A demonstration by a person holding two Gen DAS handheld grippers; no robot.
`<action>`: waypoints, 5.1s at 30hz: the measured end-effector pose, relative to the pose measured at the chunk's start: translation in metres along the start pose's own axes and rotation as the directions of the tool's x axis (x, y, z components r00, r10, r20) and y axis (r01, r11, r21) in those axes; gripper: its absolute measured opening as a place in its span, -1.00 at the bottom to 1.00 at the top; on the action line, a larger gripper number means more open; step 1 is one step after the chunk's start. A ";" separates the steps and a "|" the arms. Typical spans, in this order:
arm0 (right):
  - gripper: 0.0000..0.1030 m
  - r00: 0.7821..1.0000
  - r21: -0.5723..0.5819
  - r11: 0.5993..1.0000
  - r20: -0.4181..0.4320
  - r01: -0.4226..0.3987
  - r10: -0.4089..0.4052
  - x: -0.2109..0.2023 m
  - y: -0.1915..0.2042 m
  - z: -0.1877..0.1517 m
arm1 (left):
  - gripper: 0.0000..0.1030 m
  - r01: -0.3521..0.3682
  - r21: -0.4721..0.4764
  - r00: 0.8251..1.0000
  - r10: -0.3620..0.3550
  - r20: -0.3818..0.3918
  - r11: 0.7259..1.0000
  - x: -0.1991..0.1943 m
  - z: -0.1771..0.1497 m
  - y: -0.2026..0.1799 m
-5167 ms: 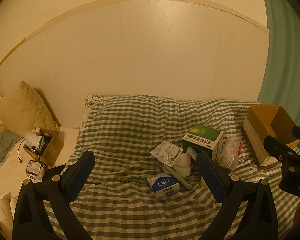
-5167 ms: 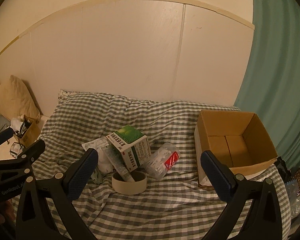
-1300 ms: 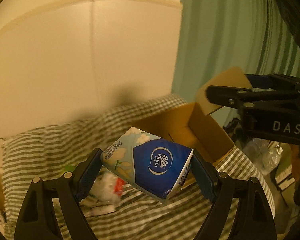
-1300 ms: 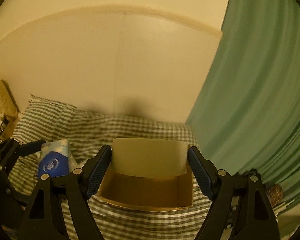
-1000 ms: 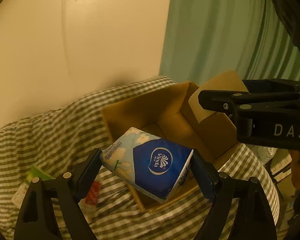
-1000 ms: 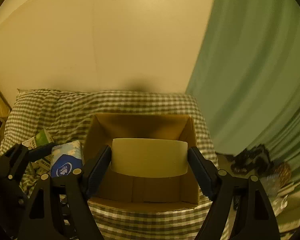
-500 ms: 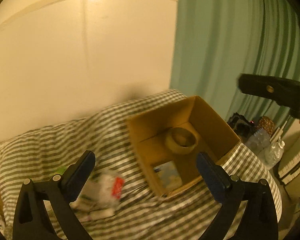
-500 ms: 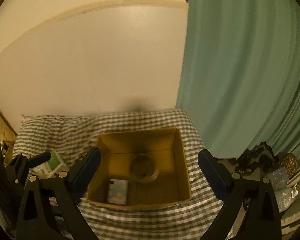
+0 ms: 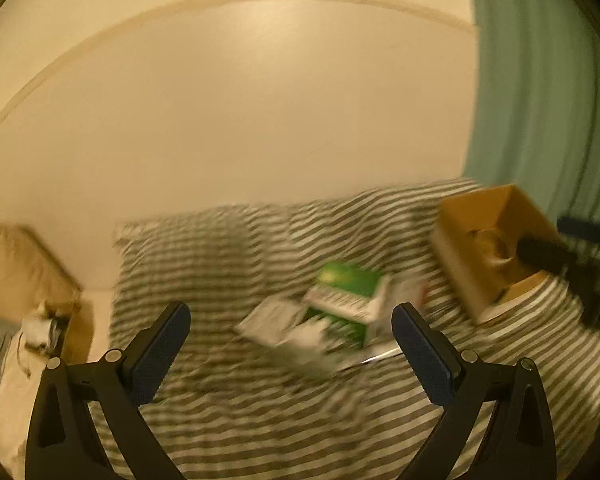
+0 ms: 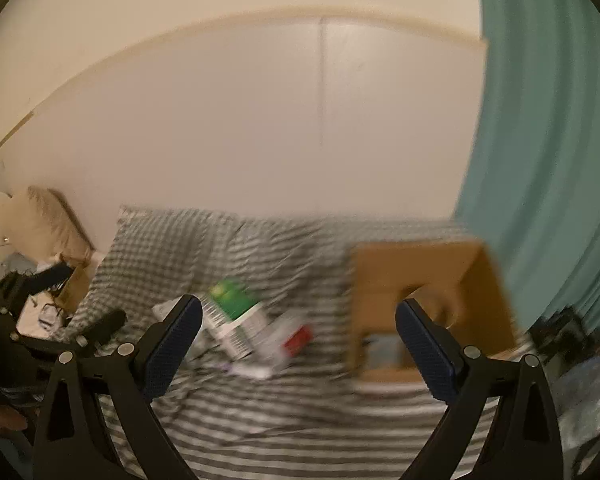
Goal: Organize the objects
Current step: 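Return to the pile and grasp the grey-green plastic hanger clip with the right gripper, then grasp the white plush figure with the left gripper while the right holds the hanger clip, then carry hanger clip and plush figure into the cardboard box and open both grippers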
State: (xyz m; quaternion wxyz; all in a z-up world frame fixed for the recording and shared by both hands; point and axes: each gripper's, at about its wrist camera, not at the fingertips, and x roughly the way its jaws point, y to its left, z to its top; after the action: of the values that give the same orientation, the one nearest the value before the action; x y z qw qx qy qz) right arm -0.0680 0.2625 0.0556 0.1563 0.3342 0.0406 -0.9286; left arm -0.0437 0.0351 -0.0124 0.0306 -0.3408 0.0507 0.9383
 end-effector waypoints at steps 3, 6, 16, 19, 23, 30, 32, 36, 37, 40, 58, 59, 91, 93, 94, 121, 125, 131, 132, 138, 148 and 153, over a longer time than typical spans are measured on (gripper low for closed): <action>0.90 0.997 -0.040 0.999 -0.076 0.020 -0.023 0.039 0.036 -0.024 | 1.00 -0.064 -0.030 0.998 0.063 -0.031 0.997 0.019 -0.021 0.030; 0.90 0.991 -0.128 0.992 -0.128 0.023 -0.039 0.069 0.071 -0.036 | 1.00 -0.088 -0.082 0.994 0.082 -0.072 0.993 0.043 -0.039 0.060; 0.68 0.948 -0.185 0.982 -0.317 -0.039 -0.022 0.174 0.135 -0.078 | 1.00 -0.123 -0.139 0.982 0.100 -0.162 0.983 0.098 -0.068 0.107; 0.60 0.934 -0.201 0.978 -0.356 -0.052 -0.024 0.194 0.146 -0.085 | 1.00 -0.105 -0.171 0.978 0.071 -0.194 0.980 0.111 -0.075 0.115; 0.45 0.926 -0.224 0.973 -0.376 -0.061 -0.029 0.212 0.157 -0.086 | 1.00 -0.098 -0.186 0.974 0.056 -0.219 0.978 0.119 -0.078 0.119; -0.24 0.899 -0.221 0.970 -0.439 -0.106 -0.002 0.238 0.164 -0.098 | 1.00 -0.104 -0.165 0.967 0.062 -0.245 0.981 0.125 -0.082 0.113; -0.39 0.905 -0.229 0.967 -0.426 -0.112 0.003 0.233 0.165 -0.098 | 1.00 -0.111 -0.155 0.966 0.070 -0.248 0.982 0.125 -0.082 0.112; -0.63 0.914 -0.211 0.965 -0.403 -0.152 0.056 0.216 0.162 -0.096 | 1.00 -0.111 -0.142 0.967 0.074 -0.245 0.984 0.123 -0.079 0.106; -0.69 0.915 -0.207 0.965 -0.398 -0.159 0.065 0.213 0.160 -0.097 | 1.00 -0.108 -0.137 0.967 0.072 -0.244 0.985 0.123 -0.078 0.104; -0.80 0.921 -0.173 0.965 -0.370 -0.195 0.119 0.197 0.153 -0.095 | 1.00 -0.107 -0.126 0.967 0.074 -0.243 0.986 0.124 -0.075 0.095; -0.82 0.987 -0.073 0.991 -0.129 -0.111 0.101 0.107 0.068 -0.045 | 1.00 0.090 -0.066 0.957 -0.104 -0.269 0.994 0.152 -0.059 -0.009; -0.82 0.987 -0.068 0.992 -0.132 -0.106 0.097 0.109 0.065 -0.046 | 1.00 0.096 -0.065 0.955 -0.110 -0.274 0.993 0.155 -0.059 -0.012; -0.84 0.989 -0.042 0.993 -0.099 -0.112 0.108 0.089 0.040 -0.049 | 0.57 0.184 -0.126 0.945 -0.211 -0.251 0.975 0.128 -0.037 -0.028; -0.84 0.991 -0.048 0.992 -0.076 -0.115 0.111 0.073 0.041 -0.045 | 0.57 0.178 -0.122 0.952 -0.203 -0.231 0.976 0.111 -0.032 -0.027; -0.84 0.992 -0.051 0.992 -0.069 -0.113 0.110 0.067 0.042 -0.043 | 0.57 0.177 -0.119 0.957 -0.199 -0.212 0.977 0.100 -0.024 -0.025; -0.84 0.992 -0.125 0.989 0.109 0.080 -0.066 -0.060 -0.072 0.057 | 0.57 0.270 0.061 0.959 -0.274 0.070 0.961 -0.001 0.105 -0.175; -0.84 0.995 -0.090 0.991 0.030 0.100 -0.098 -0.015 -0.108 0.052 | 0.57 0.291 0.081 0.955 -0.294 0.029 0.953 0.029 0.106 -0.205; -0.84 0.989 -0.040 0.991 -0.067 0.129 -0.131 0.038 -0.145 0.037 | 0.57 0.338 0.085 0.940 -0.332 -0.073 0.937 0.085 0.090 -0.238; -0.84 0.987 -0.028 0.991 -0.085 0.131 -0.133 0.047 -0.153 0.033 | 0.57 0.347 0.086 0.936 -0.340 -0.089 0.934 0.092 0.088 -0.241; -0.84 0.975 0.018 0.988 -0.167 0.152 -0.147 0.085 -0.195 0.013 | 0.57 0.380 0.112 0.920 -0.363 -0.147 0.918 0.126 0.072 -0.263; -0.36 0.976 0.073 0.982 -0.152 0.172 -0.159 0.078 -0.208 0.009 | 0.94 0.367 0.095 0.923 -0.349 -0.162 0.926 0.119 0.075 -0.257; 0.27 0.979 0.084 0.977 -0.075 0.196 -0.190 0.045 -0.204 0.020 | 0.96 0.344 0.075 0.935 -0.334 -0.116 0.936 0.083 0.089 -0.234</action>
State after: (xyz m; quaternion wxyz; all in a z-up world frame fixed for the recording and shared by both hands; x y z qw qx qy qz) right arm -0.1773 0.4404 0.0370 0.0486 0.3661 0.0357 -0.9286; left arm -0.1429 0.2795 -0.0153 0.2053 -0.3896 0.0368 0.8970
